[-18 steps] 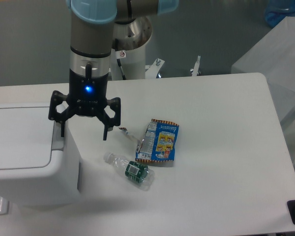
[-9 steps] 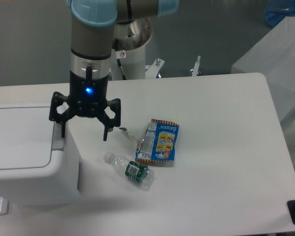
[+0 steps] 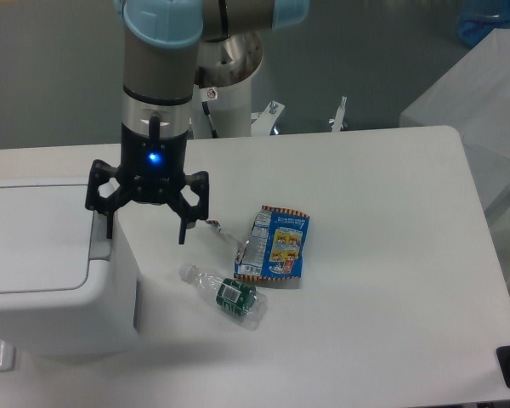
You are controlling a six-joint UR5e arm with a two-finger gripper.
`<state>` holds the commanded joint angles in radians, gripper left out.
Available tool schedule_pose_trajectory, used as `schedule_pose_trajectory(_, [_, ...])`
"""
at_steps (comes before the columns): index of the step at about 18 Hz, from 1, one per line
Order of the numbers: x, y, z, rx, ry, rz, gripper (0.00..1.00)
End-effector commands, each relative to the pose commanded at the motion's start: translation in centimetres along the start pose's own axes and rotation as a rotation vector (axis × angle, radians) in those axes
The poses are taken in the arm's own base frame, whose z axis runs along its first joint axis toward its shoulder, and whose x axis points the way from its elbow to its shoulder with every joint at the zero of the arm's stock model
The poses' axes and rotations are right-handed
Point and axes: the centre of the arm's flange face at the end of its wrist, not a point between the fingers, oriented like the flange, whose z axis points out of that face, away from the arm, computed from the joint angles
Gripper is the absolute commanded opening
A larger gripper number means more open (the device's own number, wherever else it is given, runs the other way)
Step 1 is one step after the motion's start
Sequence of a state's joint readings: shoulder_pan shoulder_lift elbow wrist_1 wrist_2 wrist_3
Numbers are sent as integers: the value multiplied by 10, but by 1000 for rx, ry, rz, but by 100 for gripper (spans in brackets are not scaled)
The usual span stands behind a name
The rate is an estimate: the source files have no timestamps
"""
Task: Open the trash can
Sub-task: 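Press the gripper on the lid edge to flip the lid open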
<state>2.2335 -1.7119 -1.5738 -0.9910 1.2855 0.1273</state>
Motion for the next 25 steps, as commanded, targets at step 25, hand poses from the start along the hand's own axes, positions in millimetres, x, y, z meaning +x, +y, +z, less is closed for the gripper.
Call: schedule_pose_trajectory(25, [2,-14,-14,62,-8,28,100])
